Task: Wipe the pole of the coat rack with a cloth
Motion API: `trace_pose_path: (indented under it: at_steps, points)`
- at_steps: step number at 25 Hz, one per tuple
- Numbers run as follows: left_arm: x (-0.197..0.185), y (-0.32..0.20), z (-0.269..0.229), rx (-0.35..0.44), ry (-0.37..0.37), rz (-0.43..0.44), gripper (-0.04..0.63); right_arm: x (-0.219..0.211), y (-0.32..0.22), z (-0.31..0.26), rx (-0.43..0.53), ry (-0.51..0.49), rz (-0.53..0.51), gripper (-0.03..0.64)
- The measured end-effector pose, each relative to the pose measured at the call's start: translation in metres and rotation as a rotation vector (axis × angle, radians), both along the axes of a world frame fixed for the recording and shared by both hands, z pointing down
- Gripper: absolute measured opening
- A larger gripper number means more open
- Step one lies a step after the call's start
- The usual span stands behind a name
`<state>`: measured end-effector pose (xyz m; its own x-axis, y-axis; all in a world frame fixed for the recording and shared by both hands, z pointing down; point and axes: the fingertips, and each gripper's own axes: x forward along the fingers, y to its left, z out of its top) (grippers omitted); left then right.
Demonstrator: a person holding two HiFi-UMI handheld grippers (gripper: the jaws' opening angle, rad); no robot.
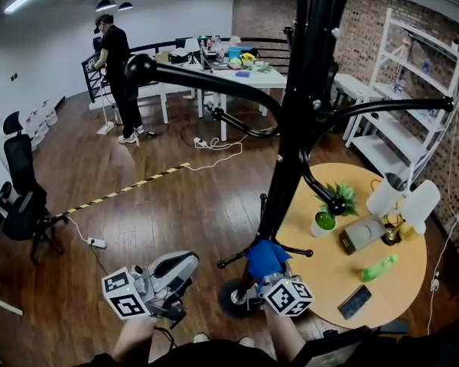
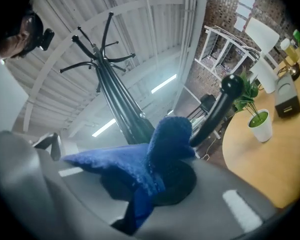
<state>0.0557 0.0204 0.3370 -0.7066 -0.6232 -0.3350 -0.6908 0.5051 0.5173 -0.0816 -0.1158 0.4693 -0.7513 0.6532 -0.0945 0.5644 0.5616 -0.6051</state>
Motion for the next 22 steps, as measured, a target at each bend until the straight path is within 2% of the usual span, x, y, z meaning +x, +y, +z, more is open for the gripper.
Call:
trace_pose_path:
  at_steps: [4,10,12,18,22]
  points:
    - [0.001,0.002,0.001,-0.003,0.007,0.003,0.002,-0.001,-0.001,0.038,-0.003,0.097,0.018,0.023]
    - [-0.006,-0.004,0.006,0.004,0.018,0.007,0.002,-0.005,-0.006,0.041,0.028,0.108,0.012,0.024]
    - [-0.008,-0.004,0.005,0.008,0.017,0.008,0.002,-0.005,-0.006,0.033,-0.009,0.123,-0.001,0.023]
    - [-0.013,0.0,0.003,0.032,0.0,0.006,0.003,-0.001,-0.002,-0.04,-0.061,0.031,-0.008,0.023]
    - [-0.016,0.008,0.0,0.053,-0.019,0.004,0.003,0.001,0.001,-0.117,-0.141,-0.118,-0.022,0.023]
